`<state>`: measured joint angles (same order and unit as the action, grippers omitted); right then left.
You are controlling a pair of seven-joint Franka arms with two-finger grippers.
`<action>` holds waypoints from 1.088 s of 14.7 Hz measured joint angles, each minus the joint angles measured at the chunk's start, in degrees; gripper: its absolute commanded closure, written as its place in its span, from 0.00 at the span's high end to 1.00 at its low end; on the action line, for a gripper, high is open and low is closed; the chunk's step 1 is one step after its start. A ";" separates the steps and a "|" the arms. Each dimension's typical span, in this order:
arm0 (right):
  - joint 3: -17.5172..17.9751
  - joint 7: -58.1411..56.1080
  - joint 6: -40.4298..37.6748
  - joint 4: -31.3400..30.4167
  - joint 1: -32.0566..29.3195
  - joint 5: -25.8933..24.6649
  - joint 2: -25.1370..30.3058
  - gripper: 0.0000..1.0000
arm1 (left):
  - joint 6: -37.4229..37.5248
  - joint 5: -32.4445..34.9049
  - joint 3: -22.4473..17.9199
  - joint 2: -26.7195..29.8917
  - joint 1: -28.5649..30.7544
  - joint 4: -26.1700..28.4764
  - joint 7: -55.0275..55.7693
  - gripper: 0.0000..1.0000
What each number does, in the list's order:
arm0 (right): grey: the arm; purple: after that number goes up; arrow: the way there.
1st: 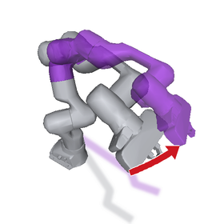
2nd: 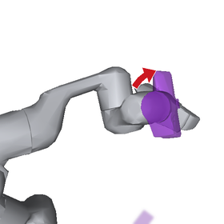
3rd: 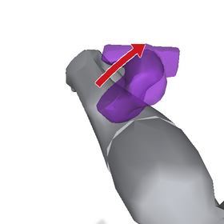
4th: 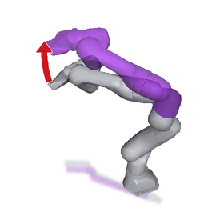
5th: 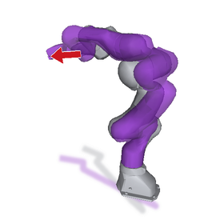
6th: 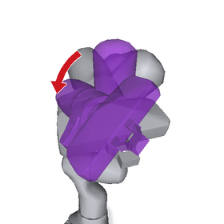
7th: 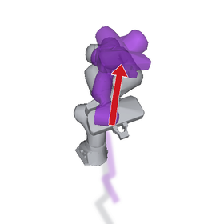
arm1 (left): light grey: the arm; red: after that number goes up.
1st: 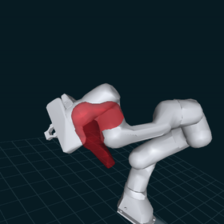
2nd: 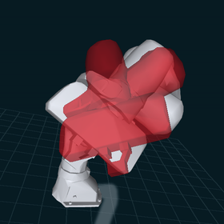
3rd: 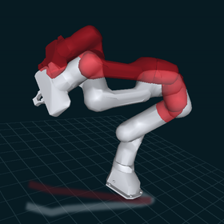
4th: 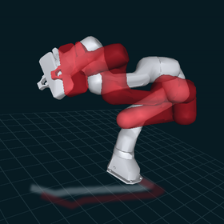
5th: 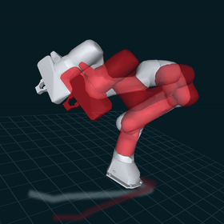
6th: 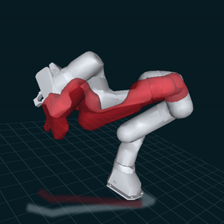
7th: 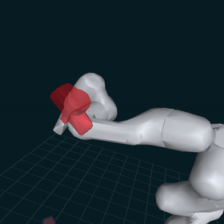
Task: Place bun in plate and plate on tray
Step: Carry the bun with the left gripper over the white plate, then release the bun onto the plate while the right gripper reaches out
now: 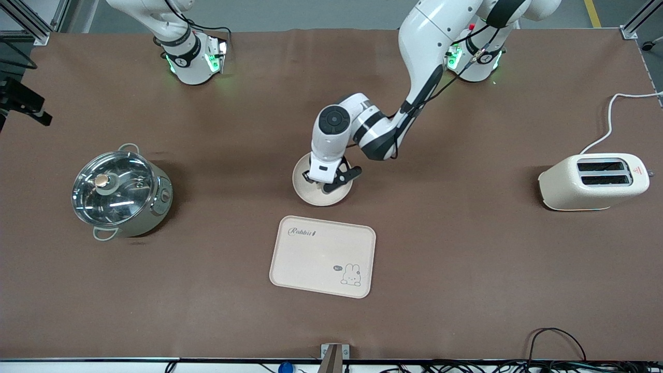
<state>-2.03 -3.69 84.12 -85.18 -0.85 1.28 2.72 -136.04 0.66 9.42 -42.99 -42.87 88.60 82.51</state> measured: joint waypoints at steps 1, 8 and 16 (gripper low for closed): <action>0.13 0.03 -0.67 -0.05 1.32 0.00 -0.11 1.00 | 0.28 0.00 0.00 -0.01 -0.38 0.04 0.39 0.82; 0.43 -0.14 -1.12 -1.10 5.09 0.00 -8.55 1.00 | 0.74 0.00 -0.92 1.53 0.17 -0.83 1.03 1.00; 0.50 1.70 7.38 -8.85 6.46 17.34 -11.88 1.00 | 16.97 2.36 -3.14 18.66 12.70 -2.05 -14.97 1.00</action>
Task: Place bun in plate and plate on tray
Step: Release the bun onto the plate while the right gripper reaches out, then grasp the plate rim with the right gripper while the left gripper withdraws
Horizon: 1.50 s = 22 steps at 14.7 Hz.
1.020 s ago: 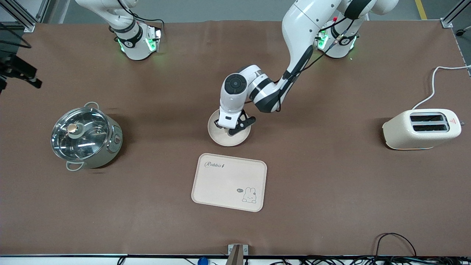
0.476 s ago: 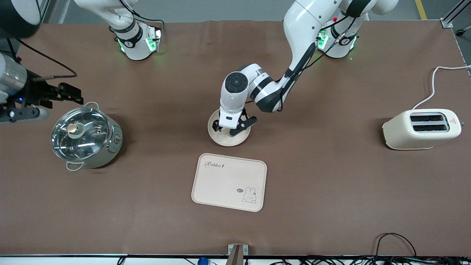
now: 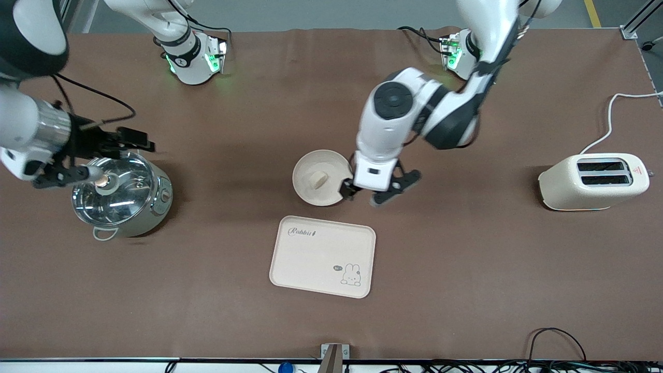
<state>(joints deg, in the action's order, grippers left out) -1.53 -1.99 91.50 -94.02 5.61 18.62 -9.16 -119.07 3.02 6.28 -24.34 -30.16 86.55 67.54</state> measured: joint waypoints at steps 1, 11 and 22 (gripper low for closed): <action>0.05 0.75 5.18 -3.32 1.63 0.87 -1.16 1.00 | 1.51 0.00 -0.01 1.92 1.98 0.01 -3.22 1.00; 0.31 11.27 40.95 -17.41 22.87 10.16 -17.56 0.99 | 24.63 0.05 -0.10 16.45 18.21 -3.70 -37.89 1.00; 0.05 11.61 51.05 -19.32 31.11 17.73 -23.26 0.15 | 36.60 0.05 -0.40 24.22 27.62 -3.75 -59.23 1.00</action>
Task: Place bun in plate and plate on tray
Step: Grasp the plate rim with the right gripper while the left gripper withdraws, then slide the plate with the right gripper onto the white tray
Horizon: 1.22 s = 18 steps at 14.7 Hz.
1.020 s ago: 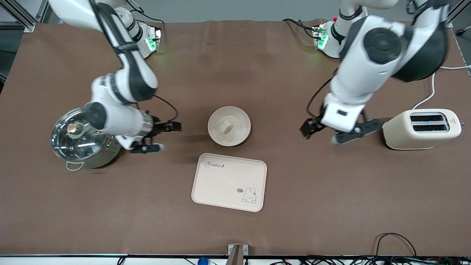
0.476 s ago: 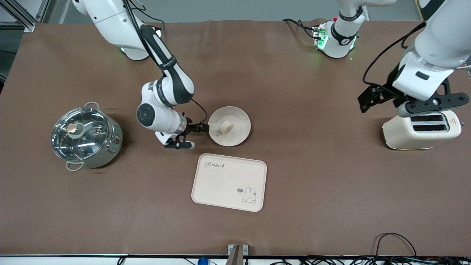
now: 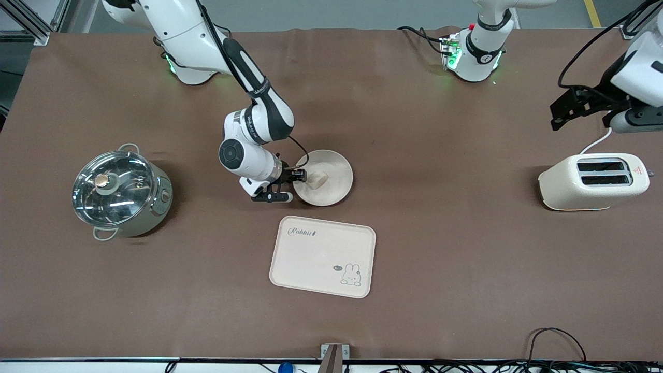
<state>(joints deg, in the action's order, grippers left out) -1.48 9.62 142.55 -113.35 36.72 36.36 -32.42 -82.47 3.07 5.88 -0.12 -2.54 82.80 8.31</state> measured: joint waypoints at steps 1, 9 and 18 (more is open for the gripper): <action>-0.21 0.00 -0.05 0.00 -0.03 0.02 0.00 0.08 | 0.46 -0.33 0.01 0.56 0.72 0.61 -0.60 1.00; -0.70 -0.05 -8.57 3.44 -5.72 2.98 2.09 0.00 | -0.73 -1.86 3.49 7.07 3.30 8.78 -0.43 1.00; -0.81 0.06 -1.82 17.20 -7.73 10.68 -4.55 0.01 | -1.19 -1.86 3.85 7.35 3.99 9.65 -0.80 1.00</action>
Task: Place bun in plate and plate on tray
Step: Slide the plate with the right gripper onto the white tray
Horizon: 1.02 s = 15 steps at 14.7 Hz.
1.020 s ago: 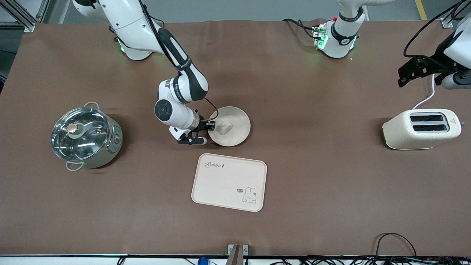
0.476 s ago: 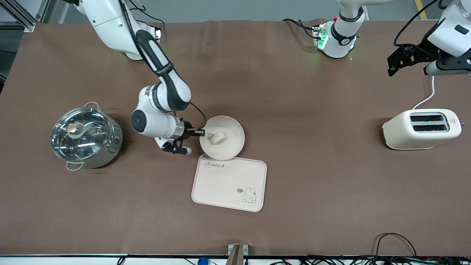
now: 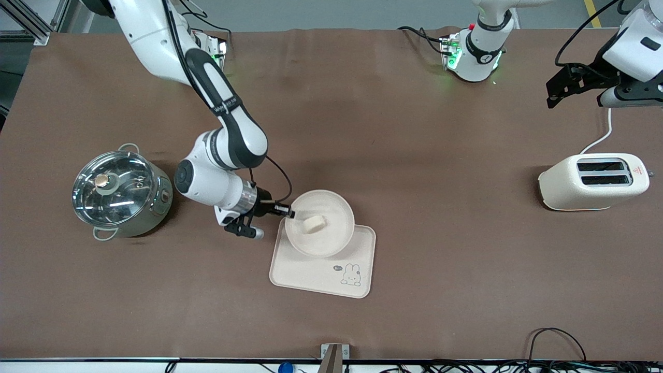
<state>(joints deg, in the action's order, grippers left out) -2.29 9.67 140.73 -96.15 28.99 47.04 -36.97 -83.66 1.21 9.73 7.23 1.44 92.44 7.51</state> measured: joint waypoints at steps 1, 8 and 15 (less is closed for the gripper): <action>-0.10 0.10 0.47 2.14 -0.14 0.07 -2.08 0.02 | 0.00 0.00 0.01 0.00 0.01 0.04 0.00 1.00; -0.21 0.46 1.37 7.88 -0.85 0.15 -7.42 0.32 | -0.44 0.00 0.03 -0.04 0.12 0.23 0.00 1.00; -1.04 0.12 0.93 11.52 -2.72 -1.88 -7.94 1.00 | -0.62 0.00 0.09 -0.29 0.17 0.57 -0.05 1.00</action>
<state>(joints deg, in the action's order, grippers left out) -3.32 9.79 141.66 -84.64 26.27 45.15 -44.91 -84.28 1.21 9.83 6.94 1.61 93.01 7.46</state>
